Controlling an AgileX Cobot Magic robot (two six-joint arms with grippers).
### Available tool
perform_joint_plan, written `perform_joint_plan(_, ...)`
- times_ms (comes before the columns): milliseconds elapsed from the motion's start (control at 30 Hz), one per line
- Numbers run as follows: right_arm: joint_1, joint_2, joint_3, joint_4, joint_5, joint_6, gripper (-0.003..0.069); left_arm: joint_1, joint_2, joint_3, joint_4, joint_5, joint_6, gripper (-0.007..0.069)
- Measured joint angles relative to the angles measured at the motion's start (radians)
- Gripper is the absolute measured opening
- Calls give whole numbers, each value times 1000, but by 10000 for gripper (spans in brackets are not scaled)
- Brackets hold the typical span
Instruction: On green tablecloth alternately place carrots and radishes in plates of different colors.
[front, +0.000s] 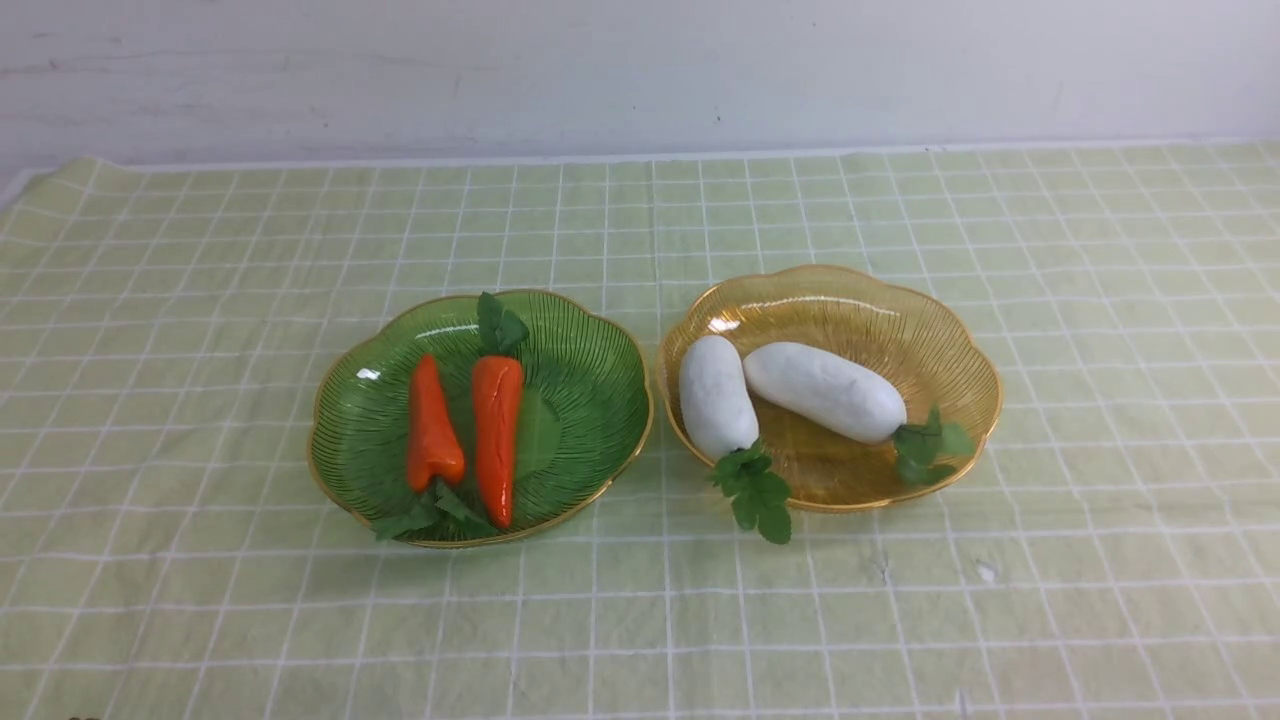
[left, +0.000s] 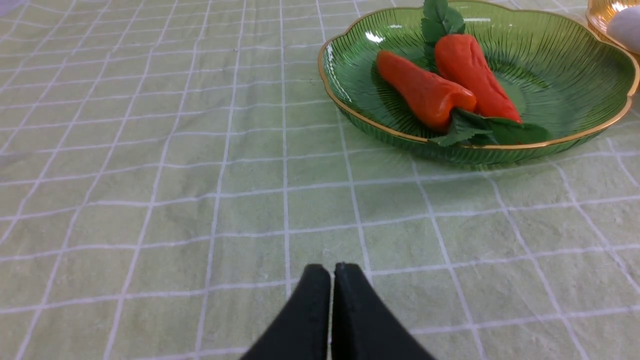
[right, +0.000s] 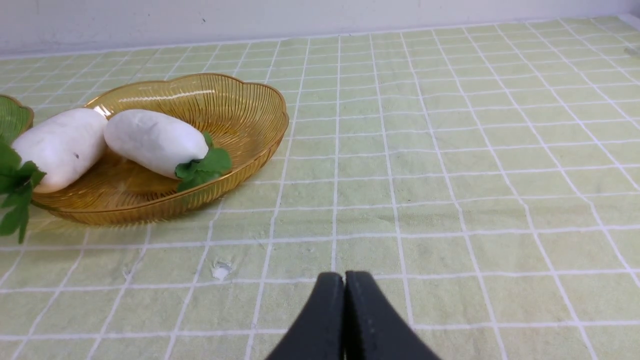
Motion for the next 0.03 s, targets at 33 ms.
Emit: perform_joint_plan(33, 0, 0, 0, 0, 0, 0, -15, 0, 0, 0, 0, 0, 0, -8)
